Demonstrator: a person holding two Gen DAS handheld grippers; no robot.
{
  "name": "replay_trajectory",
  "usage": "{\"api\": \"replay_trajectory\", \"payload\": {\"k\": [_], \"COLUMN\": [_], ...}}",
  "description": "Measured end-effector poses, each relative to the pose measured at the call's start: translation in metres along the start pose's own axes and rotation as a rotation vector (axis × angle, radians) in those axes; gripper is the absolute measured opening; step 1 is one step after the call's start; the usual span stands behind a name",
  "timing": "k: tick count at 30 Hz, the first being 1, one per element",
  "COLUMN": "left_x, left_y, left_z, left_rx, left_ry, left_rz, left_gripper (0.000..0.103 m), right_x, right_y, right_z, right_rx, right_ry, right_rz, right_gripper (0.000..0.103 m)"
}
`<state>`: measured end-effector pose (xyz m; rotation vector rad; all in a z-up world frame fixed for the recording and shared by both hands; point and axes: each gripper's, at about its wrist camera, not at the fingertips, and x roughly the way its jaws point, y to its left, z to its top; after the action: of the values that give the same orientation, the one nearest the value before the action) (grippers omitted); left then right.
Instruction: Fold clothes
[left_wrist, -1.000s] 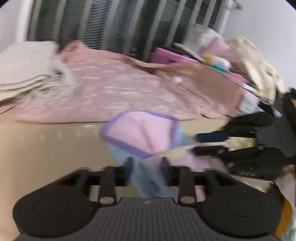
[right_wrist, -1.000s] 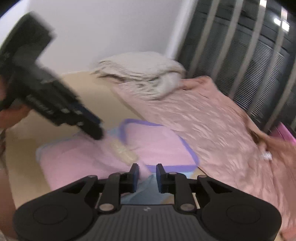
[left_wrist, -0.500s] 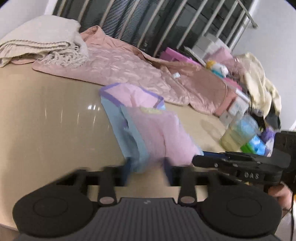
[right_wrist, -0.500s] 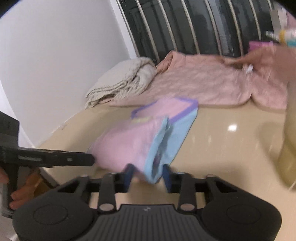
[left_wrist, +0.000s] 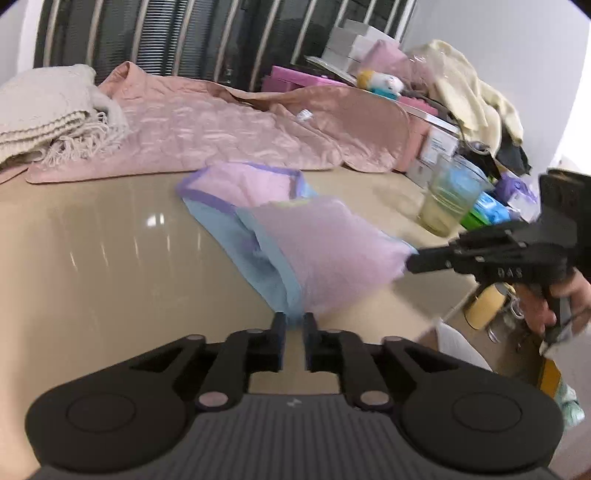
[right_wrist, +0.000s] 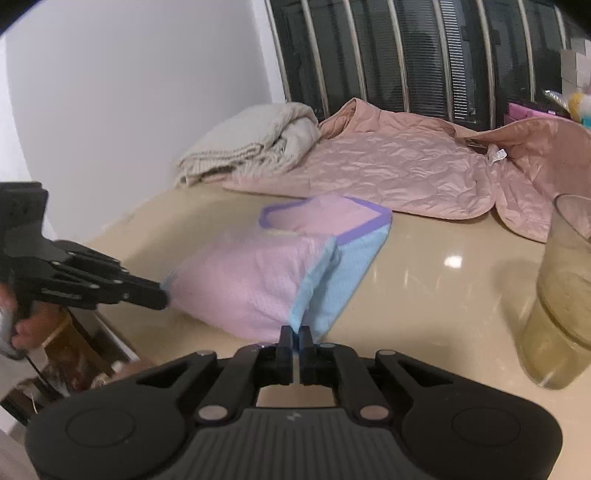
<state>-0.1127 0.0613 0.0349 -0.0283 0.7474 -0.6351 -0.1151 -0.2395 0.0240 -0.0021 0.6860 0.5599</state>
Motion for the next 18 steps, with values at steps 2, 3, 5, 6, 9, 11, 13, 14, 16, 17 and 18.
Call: {"api": "replay_trajectory", "payload": {"k": [2,3,5,6,9,11,13,14,16,17,18], "left_x": [-0.012,-0.017,-0.014,-0.003,0.035,0.053,0.064,0.066,0.066,0.064,0.061], "left_y": [0.002,0.003,0.004,0.002,-0.008,-0.011,-0.008,-0.003,0.007,0.011,0.016], "left_z": [0.009,0.014,0.032,0.04,0.058,0.053,0.047,0.043,0.04,0.042,0.044], "left_rx": [-0.031,-0.047,-0.089,-0.095,-0.091,-0.056,-0.055,-0.081,-0.125,-0.142,-0.159], "left_ry": [-0.054,-0.083,-0.129,-0.126,-0.076,-0.027,-0.005,-0.01,-0.016,-0.015,-0.014], "left_rz": [0.011,0.016,-0.003,-0.013,-0.016,0.034,0.057,0.048,0.025,0.009,-0.006], "left_gripper": [0.037,0.037,0.037,0.037,0.036,0.029,0.031,0.036,0.037,0.037,0.037], "right_x": [-0.013,-0.02,-0.021,-0.017,0.018,0.047,0.06,0.066,0.069,0.069,0.068], "right_y": [-0.002,-0.004,-0.006,-0.005,0.004,0.006,0.005,0.003,0.0,-0.001,0.0], "right_z": [0.003,0.007,0.019,0.026,0.042,0.045,0.039,0.034,0.027,0.027,0.03], "right_rx": [0.011,0.022,0.035,0.037,0.012,0.006,0.006,0.007,0.014,0.013,0.01], "right_ry": [-0.032,-0.06,-0.112,-0.135,-0.152,-0.078,-0.032,-0.014,-0.019,-0.013,-0.001], "right_rz": [-0.003,0.003,0.028,0.036,0.046,0.034,0.031,0.027,0.009,0.006,-0.005], "right_gripper": [0.011,0.019,0.02,0.02,0.019,0.014,0.012,0.013,0.015,0.015,0.015]}}
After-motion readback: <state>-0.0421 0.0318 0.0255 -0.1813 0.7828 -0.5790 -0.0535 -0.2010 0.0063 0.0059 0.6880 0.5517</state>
